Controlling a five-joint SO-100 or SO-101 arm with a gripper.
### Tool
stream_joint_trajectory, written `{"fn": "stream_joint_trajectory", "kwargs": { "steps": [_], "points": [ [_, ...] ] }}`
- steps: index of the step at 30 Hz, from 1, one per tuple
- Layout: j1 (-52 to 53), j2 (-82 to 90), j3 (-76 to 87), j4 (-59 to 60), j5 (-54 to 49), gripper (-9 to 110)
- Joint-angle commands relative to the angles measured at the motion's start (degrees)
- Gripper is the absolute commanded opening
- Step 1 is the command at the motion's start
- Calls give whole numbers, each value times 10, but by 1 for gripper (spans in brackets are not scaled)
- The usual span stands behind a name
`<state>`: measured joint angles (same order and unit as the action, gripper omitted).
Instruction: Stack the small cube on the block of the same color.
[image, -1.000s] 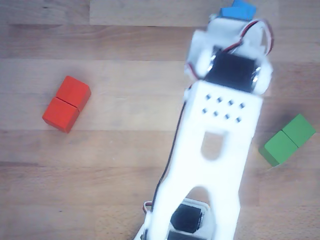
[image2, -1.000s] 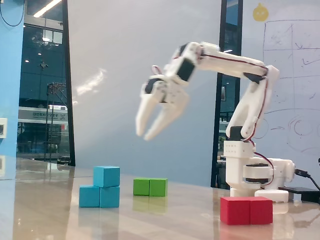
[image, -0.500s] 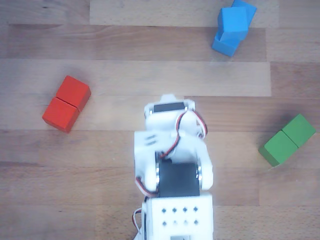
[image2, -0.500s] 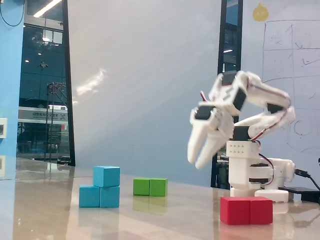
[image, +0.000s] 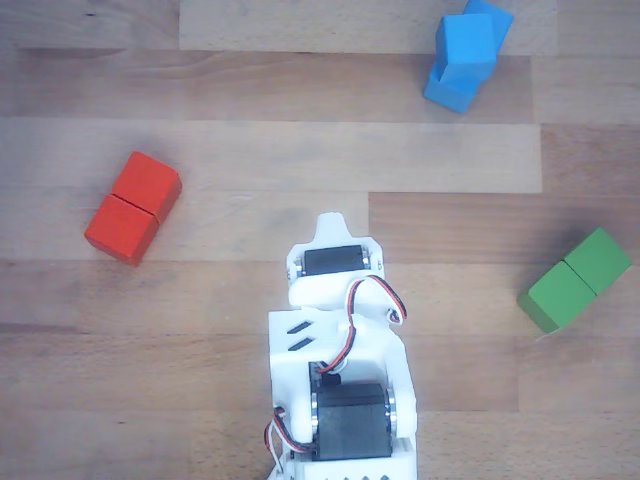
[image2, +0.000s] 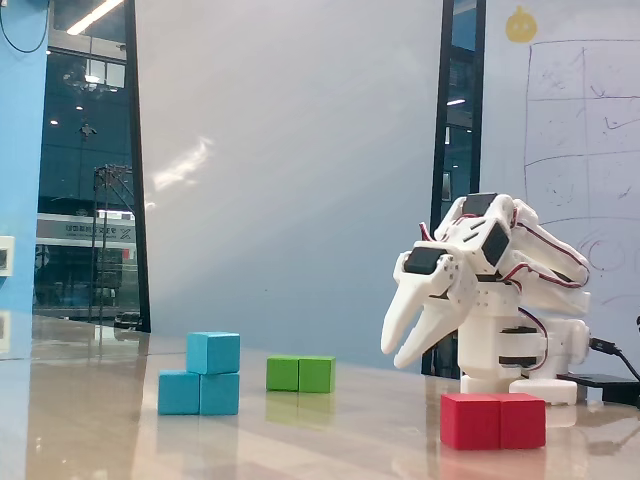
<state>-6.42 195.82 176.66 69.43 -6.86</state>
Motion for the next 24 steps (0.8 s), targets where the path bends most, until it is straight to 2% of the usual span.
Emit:
{"fn": "stream_joint_trajectory", "kwargs": {
  "steps": [1,8,24],
  "points": [
    [4,18,-6,2,10,2],
    [53,18,-6,1,56,1],
    [48,18,-6,0,55,0]
  ]
}}
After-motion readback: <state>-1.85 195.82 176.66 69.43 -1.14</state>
